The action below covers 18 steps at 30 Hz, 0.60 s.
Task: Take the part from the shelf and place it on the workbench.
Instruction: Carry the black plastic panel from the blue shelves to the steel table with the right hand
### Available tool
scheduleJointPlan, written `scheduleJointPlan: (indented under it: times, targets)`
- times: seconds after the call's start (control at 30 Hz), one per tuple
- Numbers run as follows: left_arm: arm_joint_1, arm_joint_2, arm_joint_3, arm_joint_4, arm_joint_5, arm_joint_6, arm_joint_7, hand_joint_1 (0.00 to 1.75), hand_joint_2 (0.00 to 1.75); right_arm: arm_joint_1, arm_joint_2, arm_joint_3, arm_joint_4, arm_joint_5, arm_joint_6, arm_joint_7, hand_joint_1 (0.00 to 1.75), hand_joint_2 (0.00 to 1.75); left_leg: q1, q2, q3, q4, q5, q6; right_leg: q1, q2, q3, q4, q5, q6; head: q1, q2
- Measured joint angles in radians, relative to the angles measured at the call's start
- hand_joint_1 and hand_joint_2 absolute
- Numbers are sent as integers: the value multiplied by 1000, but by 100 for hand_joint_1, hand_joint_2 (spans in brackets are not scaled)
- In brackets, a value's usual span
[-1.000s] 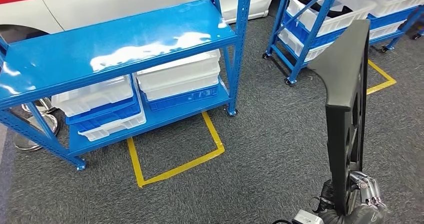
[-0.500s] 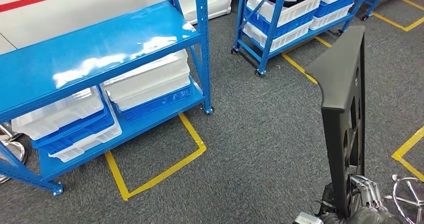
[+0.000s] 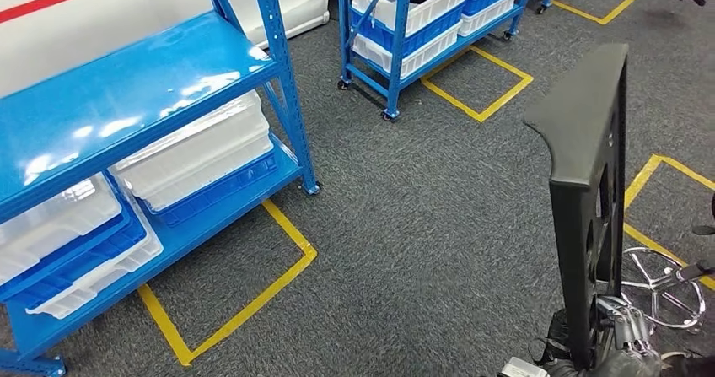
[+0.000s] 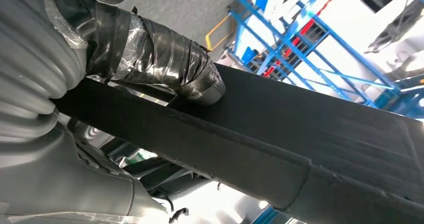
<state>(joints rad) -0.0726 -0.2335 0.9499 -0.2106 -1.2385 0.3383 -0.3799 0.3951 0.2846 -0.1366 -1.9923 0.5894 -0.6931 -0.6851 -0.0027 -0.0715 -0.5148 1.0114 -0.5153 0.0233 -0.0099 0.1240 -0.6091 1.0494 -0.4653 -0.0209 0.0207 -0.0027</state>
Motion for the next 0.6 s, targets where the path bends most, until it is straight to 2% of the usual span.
scheduleJointPlan:
  times: [0.03, 0.07, 0.1, 0.17, 0.2, 0.23, 0.27, 0.3, 0.33, 0.4, 0.43, 0.47, 0.53, 0.57, 0.6]
  targets:
    - [0, 0, 0, 0, 0, 0, 0, 0, 175, 1, 0, -2, 0, 0, 0, 0, 175, 175, 1, 11, 3, -8, 4, 3, -1, 5, -3, 0, 2, 6, 0, 0]
    - [-1, 0, 0, 0, 0, 1, -1, 0, 175, 1, 0, -4, -1, -1, 0, 0, 175, 175, 3, 24, 6, -18, 10, 7, 1, -7, -6, 4, -1, 10, 1, 0]
    - [-1, 0, 0, 0, 0, 1, -1, 0, 175, 1, 0, -5, -1, -1, 0, 0, 175, 175, 4, 37, 10, -28, 16, 12, 3, -31, -15, 23, -16, 14, 1, 0]
    - [-1, -1, 0, 0, -1, 2, -1, 0, 175, 0, 0, -7, -2, -2, 0, 0, 175, 175, 3, 66, 12, -39, 22, 19, 5, -89, -56, 115, -74, 19, 3, 0]
    - [0, -1, 0, 0, -1, 2, -1, 0, 175, -1, 0, -7, -2, -3, 0, 0, 175, 175, 2, 81, 12, -38, 21, 21, 3, -103, -84, 177, -106, 24, 4, 0]
    - [1, 0, 0, 0, -2, 3, -1, 0, 175, -1, 0, -7, -2, -3, 0, 0, 175, 175, 1, 96, 11, -37, 19, 22, 0, -110, -105, 225, -124, 28, 4, 0]
    - [2, 0, 0, 0, -2, 3, 0, 0, 175, -1, 0, -7, -1, -3, 0, 1, 175, 175, 1, 111, 11, -35, 17, 21, -4, -115, -112, 246, -125, 32, 4, 0]
    - [1, 0, 0, 0, -2, 3, 1, 0, 175, 0, 0, -7, -1, -3, 0, 2, 175, 175, 1, 125, 11, -33, 14, 19, -8, -120, -100, 229, -107, 37, 4, 0]
    - [1, -1, 0, 0, -3, 3, 1, 0, 175, 0, 0, -8, -1, -4, 0, 2, 175, 175, 2, 137, 12, -29, 10, 16, -11, -129, -69, 176, -76, 40, 4, 0]
    - [0, -1, 0, 0, -3, 4, 2, 0, 175, -1, 0, -8, -1, -4, 0, 3, 175, 175, 1, 157, 13, -17, -2, 6, -8, -173, -1, 54, -37, 39, 4, 0]
    - [-1, 0, 0, 0, -3, 4, 2, 0, 175, -1, 0, -8, -1, -5, 0, 3, 175, 175, -1, 166, 13, -12, -8, 1, -5, -188, 17, 19, -31, 35, 4, 0]
    - [-1, 0, 0, 0, -4, 5, 2, 0, 175, -1, 0, -8, -1, -6, 0, 3, 175, 175, -3, 174, 14, -8, -11, -4, -1, -196, 22, 6, -35, 29, 3, 0]
    - [-3, 0, 0, 0, -4, 7, 2, 0, 175, 0, 0, -8, -2, -8, 0, 3, 175, 175, -4, 190, 18, -7, -16, -13, 0, -174, 17, 5, -33, 16, 2, 0]
    - [-5, 0, 0, 0, -5, 8, 2, 0, 175, 1, 0, -9, -2, -10, 0, 1, 175, 175, -2, 182, 18, -1, -23, -18, -1, -164, 18, 3, -32, 11, 3, 0]
    - [-6, -1, 0, 0, -6, 8, 2, 0, 175, 3, 1, -10, -3, -14, 0, -2, 175, 175, 1, 163, 12, 17, -39, -23, -2, -153, 18, 0, -29, 5, 3, 0]
